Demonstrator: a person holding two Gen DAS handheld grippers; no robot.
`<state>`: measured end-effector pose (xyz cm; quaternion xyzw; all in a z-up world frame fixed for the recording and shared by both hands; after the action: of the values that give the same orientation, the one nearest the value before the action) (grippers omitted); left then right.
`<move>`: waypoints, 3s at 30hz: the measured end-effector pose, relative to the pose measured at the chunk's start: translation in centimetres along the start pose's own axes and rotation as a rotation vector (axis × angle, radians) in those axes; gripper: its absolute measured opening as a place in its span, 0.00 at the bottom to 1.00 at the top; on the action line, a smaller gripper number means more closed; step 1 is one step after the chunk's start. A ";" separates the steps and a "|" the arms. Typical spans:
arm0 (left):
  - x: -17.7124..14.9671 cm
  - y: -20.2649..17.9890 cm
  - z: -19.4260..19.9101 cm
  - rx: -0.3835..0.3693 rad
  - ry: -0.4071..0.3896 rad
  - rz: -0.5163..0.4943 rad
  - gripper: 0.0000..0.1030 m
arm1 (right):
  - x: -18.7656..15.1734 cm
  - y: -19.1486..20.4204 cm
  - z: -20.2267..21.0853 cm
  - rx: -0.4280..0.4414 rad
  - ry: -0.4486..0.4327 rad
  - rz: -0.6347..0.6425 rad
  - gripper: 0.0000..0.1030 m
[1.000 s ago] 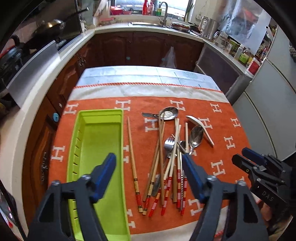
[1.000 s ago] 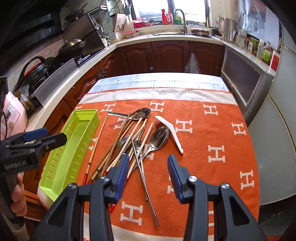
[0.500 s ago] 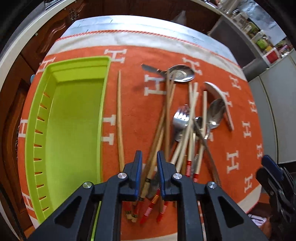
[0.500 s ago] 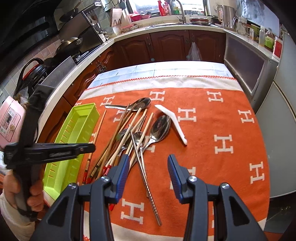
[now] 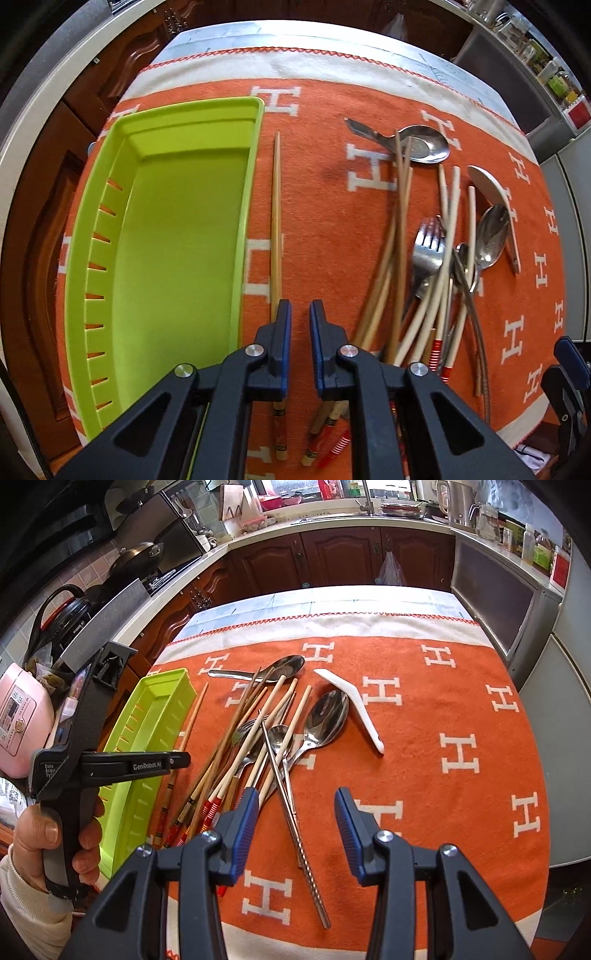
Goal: Organize utensils
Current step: 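Close the left tool on the wooden chopstick and lift it, then lower the chopstick into the green tray with left tool while right tool grasps a wooden chopstick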
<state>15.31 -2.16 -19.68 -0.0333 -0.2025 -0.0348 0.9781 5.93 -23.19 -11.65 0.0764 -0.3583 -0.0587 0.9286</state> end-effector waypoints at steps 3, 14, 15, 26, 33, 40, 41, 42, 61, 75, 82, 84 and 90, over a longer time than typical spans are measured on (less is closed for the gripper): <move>0.2 0.7 0.0 0.021 0.012 0.006 0.08 | 0.0 -0.2 -0.1 -0.008 -0.001 -0.002 0.41; 0.1 0.9 -0.5 0.085 0.085 0.014 0.18 | 0.0 -0.2 -0.1 -0.006 -0.010 0.001 0.41; 0.1 0.7 -0.5 0.099 0.083 0.008 0.21 | 0.0 -0.2 -0.1 -0.005 -0.009 0.000 0.41; 0.4 -0.6 0.2 0.206 0.055 -0.033 0.48 | -0.3 -0.6 -0.4 0.026 -0.012 -0.033 0.41; 0.2 1.1 -0.2 0.291 0.069 0.001 0.48 | -0.5 -1.3 -0.6 0.042 -0.014 -0.061 0.41; 0.0 0.5 -0.2 0.217 0.057 0.044 0.29 | -0.4 -1.7 -0.7 0.041 -0.016 -0.063 0.41; 0.3 0.7 -0.5 0.200 0.057 0.046 0.19 | -0.3 -1.7 -0.8 0.040 -0.014 -0.065 0.41; 0.2 0.4 -0.4 0.193 0.054 0.039 0.12 | -0.3 -1.7 -0.8 0.039 -0.013 -0.066 0.41; -2.0 0.9 8.6 -0.067 -0.115 0.059 0.04 | -0.6 1.0 -2.9 0.023 0.044 0.004 0.41; -1.8 2.0 12.2 -0.169 -0.192 0.055 0.04 | 0.7 5.1 -3.5 0.048 0.034 0.055 0.34; -0.6 6.1 16.9 -0.118 -0.319 0.079 0.04 | 1.9 7.1 -4.5 0.081 0.040 0.039 0.33; -0.5 7.7 17.1 -0.064 -0.341 0.087 0.04 | 2.3 7.4 -5.1 0.086 0.041 0.025 0.33; -1.2 11.0 13.1 -0.034 -0.261 0.144 0.04 | 3.2 7.2 -7.8 0.106 0.084 -0.059 0.25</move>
<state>9.98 9.88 -8.70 -0.0682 -0.3245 0.0365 0.9427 13.95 -15.83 -13.96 0.1385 -0.3194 -0.0636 0.9353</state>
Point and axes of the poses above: each gripper's, at about its wrist camera, not at the fingertips, and z roughly against the way its jaws point, y to its left, x to its top, the point moved 8 cm from there along -z, roughly the way its jaws point, and after that the axes turned 12 degrees about -y, right-handed, at the moved point
